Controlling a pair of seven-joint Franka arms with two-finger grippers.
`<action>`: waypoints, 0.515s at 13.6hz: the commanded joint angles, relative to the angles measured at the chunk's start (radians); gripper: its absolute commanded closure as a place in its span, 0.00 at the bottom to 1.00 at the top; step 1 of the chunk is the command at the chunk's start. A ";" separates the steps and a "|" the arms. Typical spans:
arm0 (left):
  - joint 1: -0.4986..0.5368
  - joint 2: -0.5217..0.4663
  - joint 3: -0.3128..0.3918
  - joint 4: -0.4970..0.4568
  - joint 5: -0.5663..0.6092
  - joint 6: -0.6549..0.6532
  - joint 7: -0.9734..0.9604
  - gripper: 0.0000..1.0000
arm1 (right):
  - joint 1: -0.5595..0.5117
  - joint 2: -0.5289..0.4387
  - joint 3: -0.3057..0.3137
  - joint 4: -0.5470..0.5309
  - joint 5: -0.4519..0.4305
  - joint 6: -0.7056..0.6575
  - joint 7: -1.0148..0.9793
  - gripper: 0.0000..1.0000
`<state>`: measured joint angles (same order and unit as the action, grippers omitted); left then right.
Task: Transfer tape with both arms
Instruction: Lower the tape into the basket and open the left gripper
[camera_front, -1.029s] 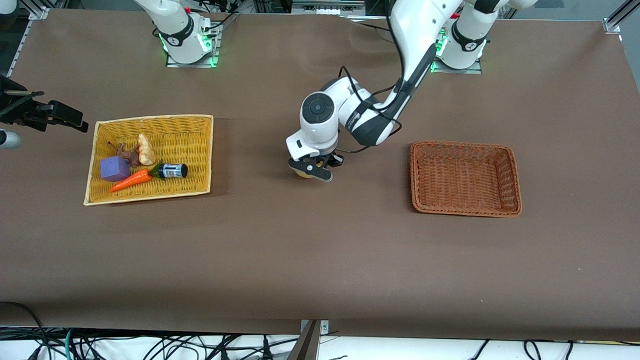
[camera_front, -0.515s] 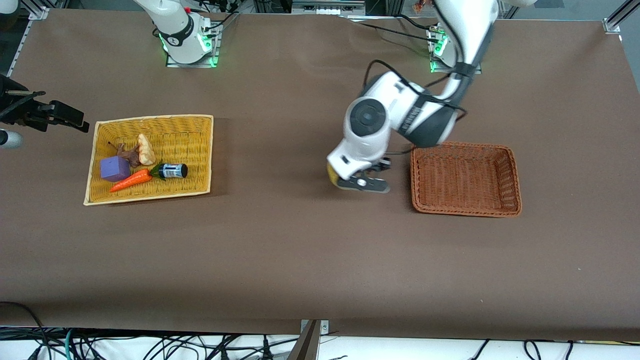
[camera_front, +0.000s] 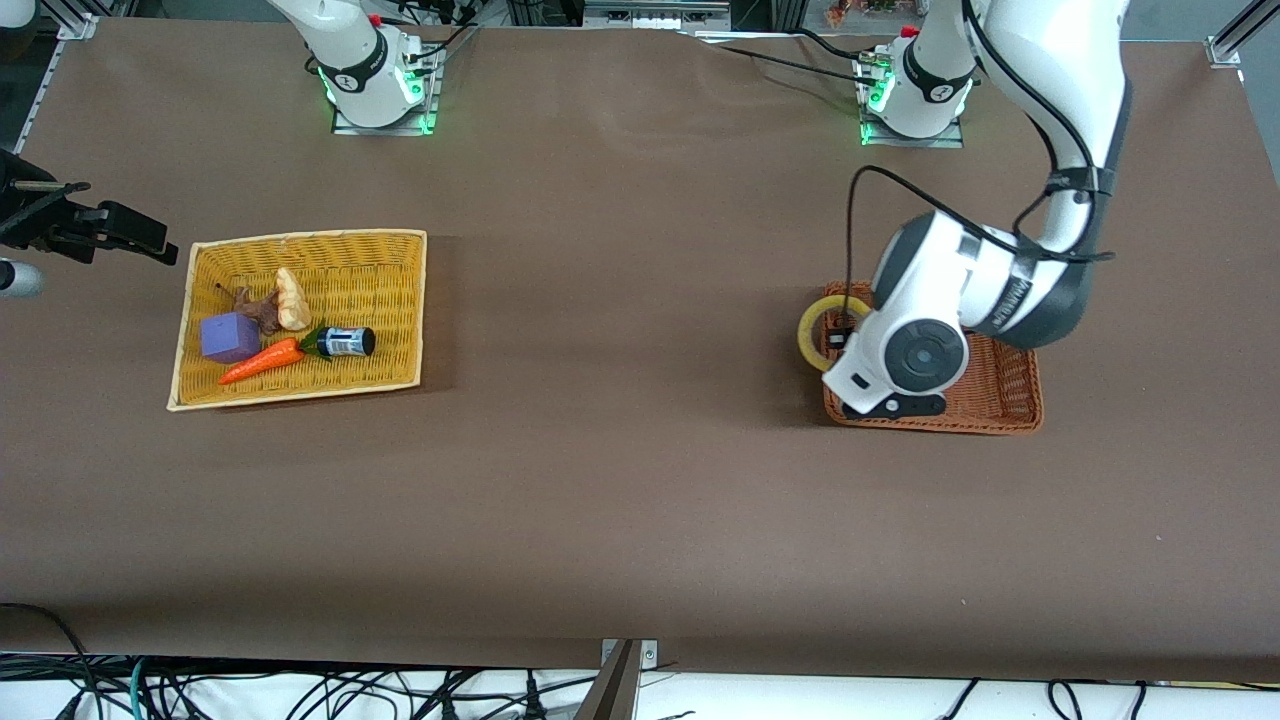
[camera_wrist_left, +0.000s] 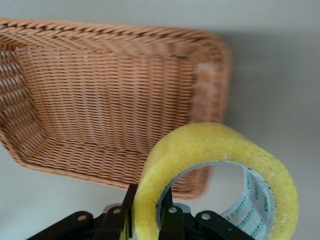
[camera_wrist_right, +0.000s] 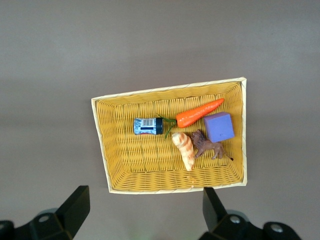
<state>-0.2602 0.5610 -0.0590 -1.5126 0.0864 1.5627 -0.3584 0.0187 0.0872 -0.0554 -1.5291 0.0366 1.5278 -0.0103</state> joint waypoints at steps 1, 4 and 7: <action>0.091 -0.009 -0.019 -0.041 0.067 -0.007 0.114 1.00 | 0.001 0.009 -0.003 0.021 0.005 -0.006 -0.007 0.00; 0.168 0.052 -0.018 -0.074 0.067 0.007 0.272 1.00 | 0.000 0.011 -0.003 0.026 0.005 -0.005 -0.007 0.00; 0.196 0.088 -0.019 -0.069 0.067 0.043 0.352 1.00 | 0.001 0.011 -0.001 0.027 0.003 -0.005 -0.007 0.00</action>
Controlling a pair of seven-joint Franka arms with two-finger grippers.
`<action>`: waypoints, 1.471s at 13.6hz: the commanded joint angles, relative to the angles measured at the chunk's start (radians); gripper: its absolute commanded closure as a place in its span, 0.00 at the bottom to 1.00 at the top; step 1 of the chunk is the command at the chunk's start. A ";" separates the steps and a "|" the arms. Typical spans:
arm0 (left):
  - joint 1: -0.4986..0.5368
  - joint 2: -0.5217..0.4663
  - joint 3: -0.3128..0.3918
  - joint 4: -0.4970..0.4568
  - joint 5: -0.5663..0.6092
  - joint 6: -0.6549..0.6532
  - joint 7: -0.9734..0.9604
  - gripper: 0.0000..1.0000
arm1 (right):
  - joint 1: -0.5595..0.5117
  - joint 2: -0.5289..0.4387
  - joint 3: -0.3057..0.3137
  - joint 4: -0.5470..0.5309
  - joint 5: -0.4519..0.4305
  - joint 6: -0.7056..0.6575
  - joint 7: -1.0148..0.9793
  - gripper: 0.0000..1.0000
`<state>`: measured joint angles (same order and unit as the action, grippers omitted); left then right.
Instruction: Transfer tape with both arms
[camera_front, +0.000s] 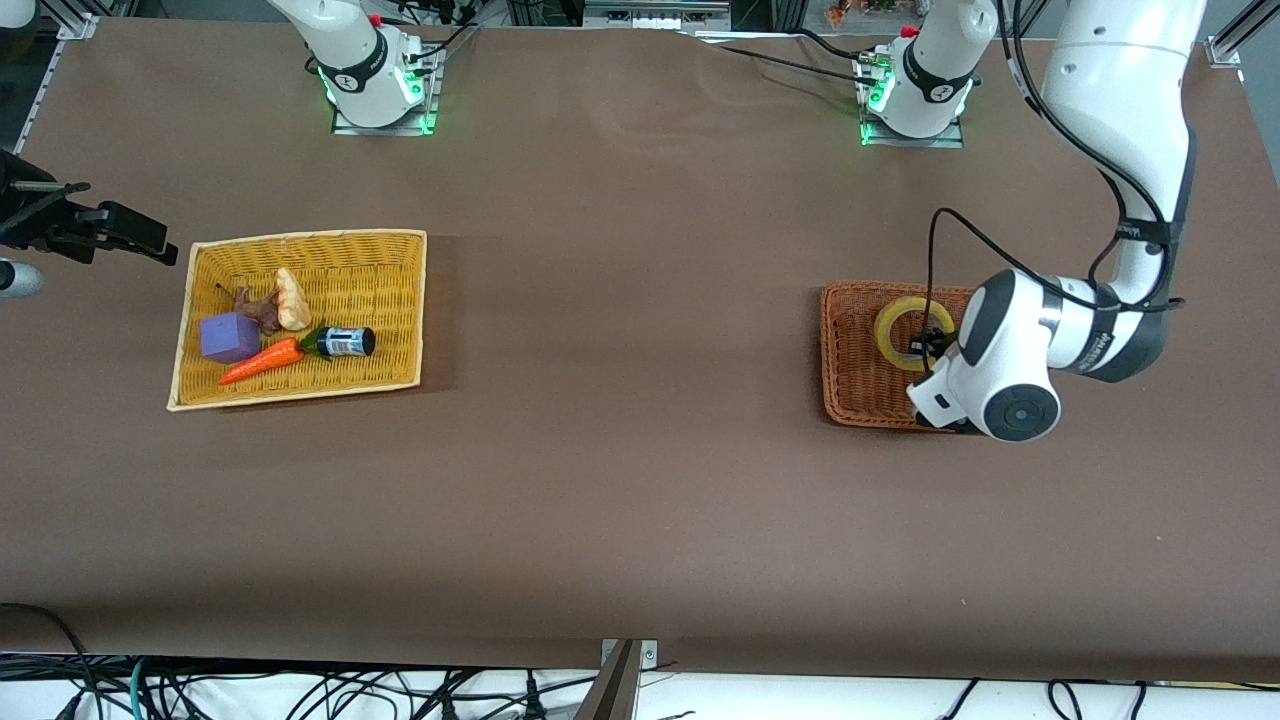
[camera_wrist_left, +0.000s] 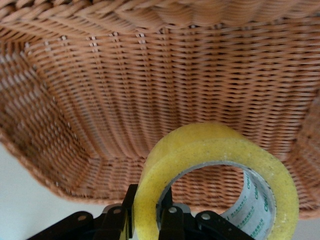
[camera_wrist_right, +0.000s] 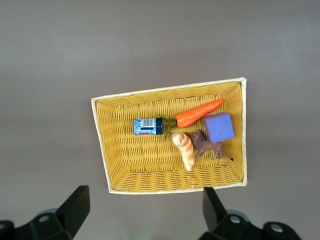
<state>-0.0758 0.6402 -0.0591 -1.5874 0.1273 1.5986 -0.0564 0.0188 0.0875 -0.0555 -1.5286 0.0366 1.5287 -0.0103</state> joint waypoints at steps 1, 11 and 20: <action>0.016 0.012 -0.019 0.007 0.025 0.010 0.050 0.84 | 0.001 0.011 -0.001 0.027 0.003 -0.005 -0.007 0.00; 0.007 -0.220 -0.065 0.140 0.008 -0.023 0.036 0.00 | 0.000 0.011 -0.003 0.027 0.003 -0.005 -0.007 0.00; 0.056 -0.404 -0.056 0.175 -0.103 -0.020 -0.008 0.00 | 0.000 0.011 -0.004 0.027 0.002 -0.005 -0.007 0.00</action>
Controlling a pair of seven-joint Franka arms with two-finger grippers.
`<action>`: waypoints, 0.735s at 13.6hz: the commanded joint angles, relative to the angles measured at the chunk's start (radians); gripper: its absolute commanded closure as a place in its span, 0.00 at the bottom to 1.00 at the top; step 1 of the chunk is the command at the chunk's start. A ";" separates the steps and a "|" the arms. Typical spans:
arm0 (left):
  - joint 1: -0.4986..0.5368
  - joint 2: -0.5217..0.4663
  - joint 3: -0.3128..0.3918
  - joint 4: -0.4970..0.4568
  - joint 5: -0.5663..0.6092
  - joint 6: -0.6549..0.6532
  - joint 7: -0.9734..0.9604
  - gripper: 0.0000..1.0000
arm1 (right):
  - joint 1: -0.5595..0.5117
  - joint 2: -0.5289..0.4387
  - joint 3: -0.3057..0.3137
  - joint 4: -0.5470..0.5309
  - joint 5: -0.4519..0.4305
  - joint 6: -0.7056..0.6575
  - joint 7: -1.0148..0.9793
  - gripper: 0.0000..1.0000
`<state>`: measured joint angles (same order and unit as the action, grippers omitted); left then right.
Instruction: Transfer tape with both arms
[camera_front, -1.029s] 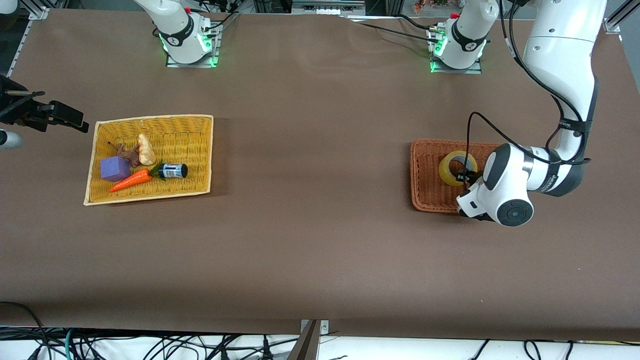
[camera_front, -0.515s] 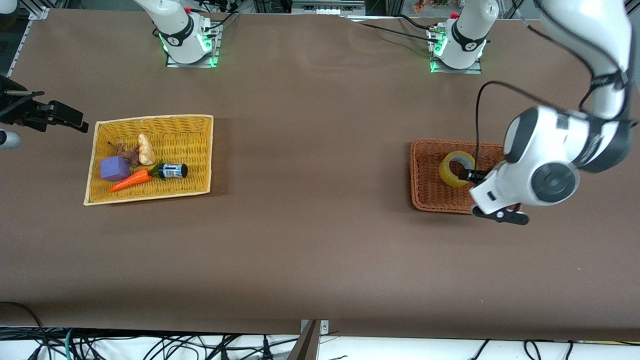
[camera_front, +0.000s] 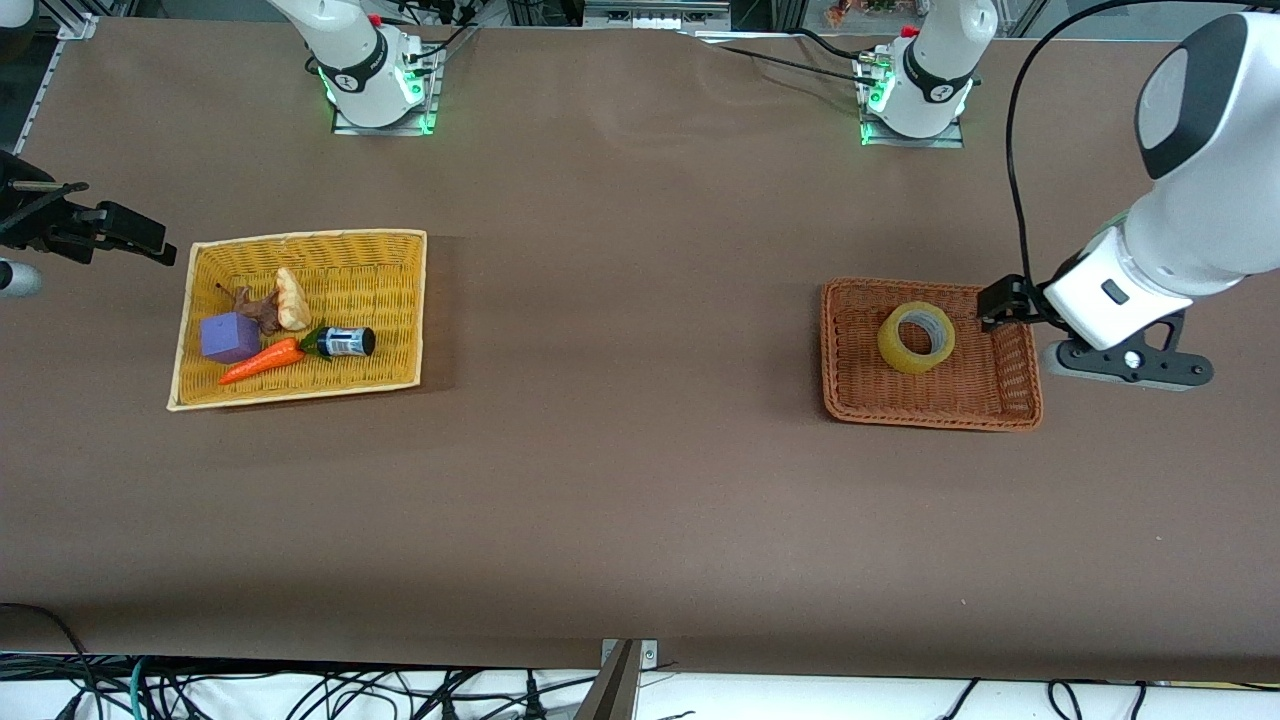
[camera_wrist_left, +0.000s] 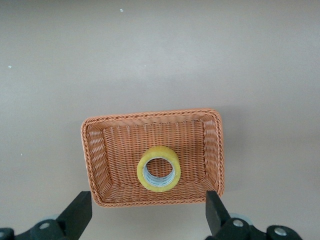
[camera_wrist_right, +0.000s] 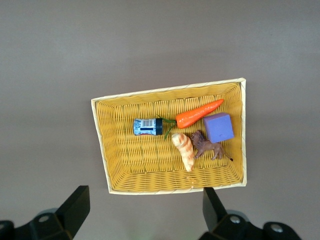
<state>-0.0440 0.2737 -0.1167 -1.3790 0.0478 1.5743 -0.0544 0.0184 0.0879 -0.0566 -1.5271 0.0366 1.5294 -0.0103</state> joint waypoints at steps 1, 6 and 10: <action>0.032 -0.092 0.006 -0.101 -0.023 0.003 -0.016 0.00 | 0.000 0.010 -0.003 0.025 0.002 -0.006 -0.007 0.00; 0.000 -0.341 0.011 -0.391 -0.032 0.104 -0.006 0.00 | -0.002 0.010 -0.005 0.025 0.002 -0.006 -0.008 0.00; -0.010 -0.338 0.034 -0.387 -0.085 0.112 -0.002 0.00 | -0.002 0.010 -0.005 0.025 0.002 -0.006 -0.008 0.00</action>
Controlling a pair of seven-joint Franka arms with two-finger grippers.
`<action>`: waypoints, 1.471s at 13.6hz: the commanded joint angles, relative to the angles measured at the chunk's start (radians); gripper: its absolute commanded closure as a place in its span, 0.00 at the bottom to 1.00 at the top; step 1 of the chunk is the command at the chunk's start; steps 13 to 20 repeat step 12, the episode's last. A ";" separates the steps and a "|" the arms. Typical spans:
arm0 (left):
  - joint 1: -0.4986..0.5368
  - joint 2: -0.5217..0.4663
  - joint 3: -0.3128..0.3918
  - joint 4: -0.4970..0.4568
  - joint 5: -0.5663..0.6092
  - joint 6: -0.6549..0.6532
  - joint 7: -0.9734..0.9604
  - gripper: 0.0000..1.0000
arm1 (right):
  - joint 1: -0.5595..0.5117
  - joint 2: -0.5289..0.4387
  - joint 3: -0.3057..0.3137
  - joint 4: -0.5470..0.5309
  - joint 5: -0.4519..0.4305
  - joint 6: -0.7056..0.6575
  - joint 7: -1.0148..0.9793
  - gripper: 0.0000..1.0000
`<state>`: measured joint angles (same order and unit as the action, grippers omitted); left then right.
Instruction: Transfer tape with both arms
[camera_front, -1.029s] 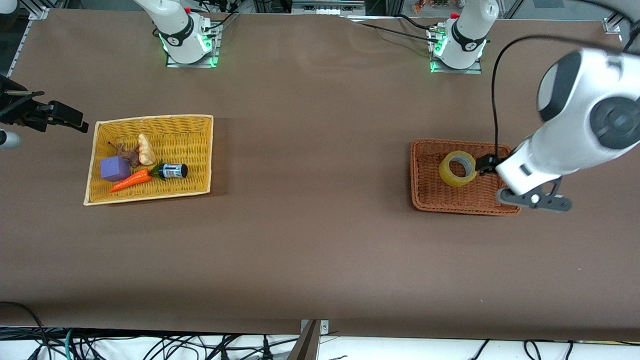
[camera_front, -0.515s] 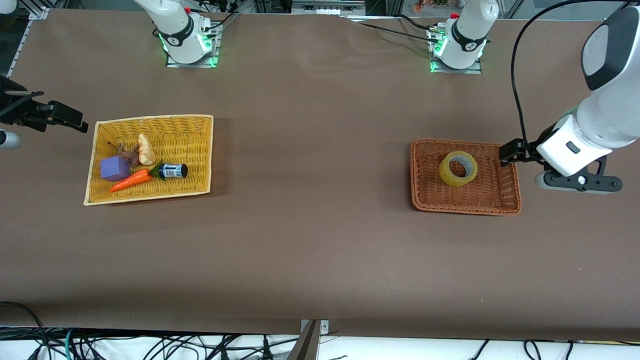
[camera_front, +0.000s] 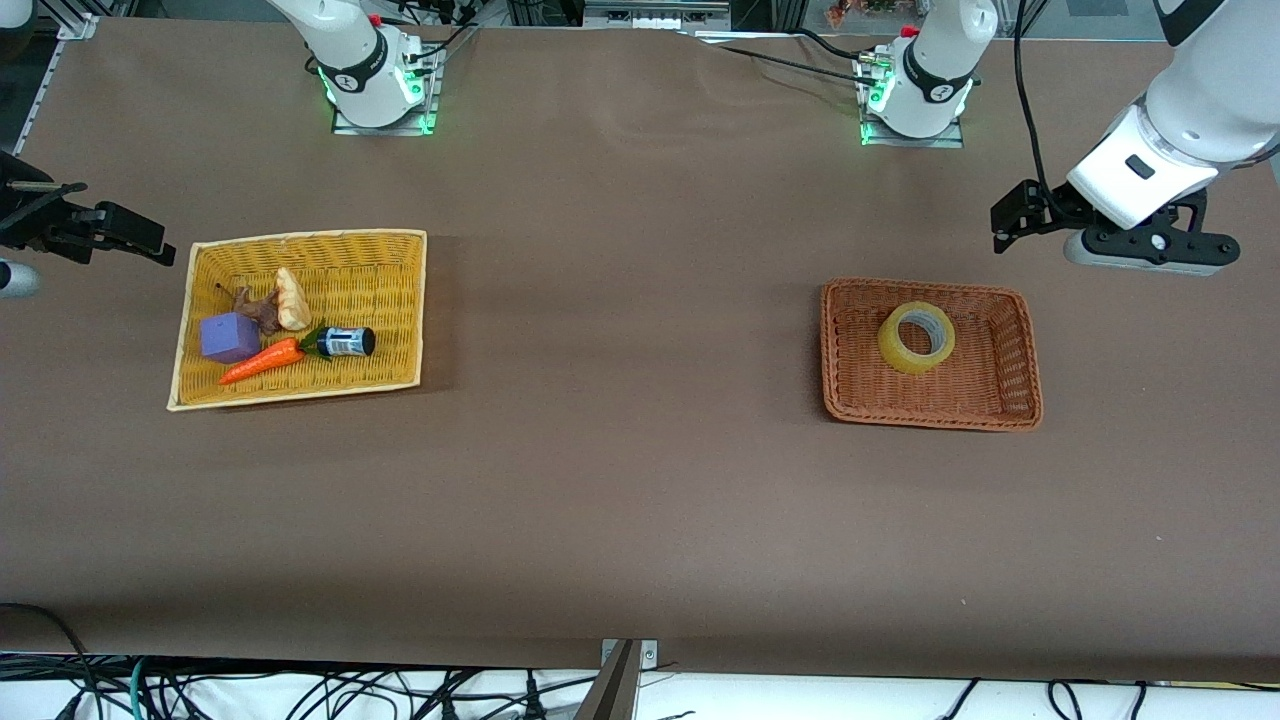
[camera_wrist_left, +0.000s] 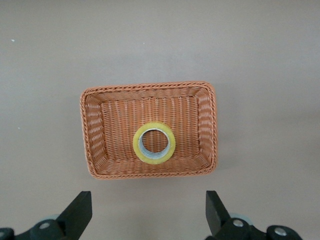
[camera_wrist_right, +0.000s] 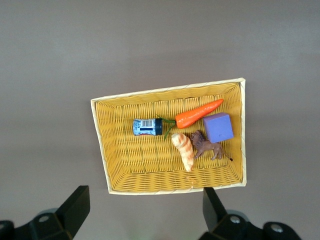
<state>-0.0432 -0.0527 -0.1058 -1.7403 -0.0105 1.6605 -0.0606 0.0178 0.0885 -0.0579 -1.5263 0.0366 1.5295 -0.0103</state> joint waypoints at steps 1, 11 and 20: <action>-0.020 -0.015 0.028 -0.025 -0.023 0.025 0.002 0.00 | -0.001 0.010 -0.003 0.025 0.002 -0.006 -0.008 0.00; -0.050 0.010 0.046 0.008 -0.014 0.012 -0.005 0.00 | -0.001 0.010 -0.003 0.025 0.002 -0.006 -0.007 0.00; -0.050 0.010 0.043 0.008 -0.014 0.010 -0.008 0.00 | -0.002 0.010 -0.003 0.025 0.002 -0.008 -0.008 0.00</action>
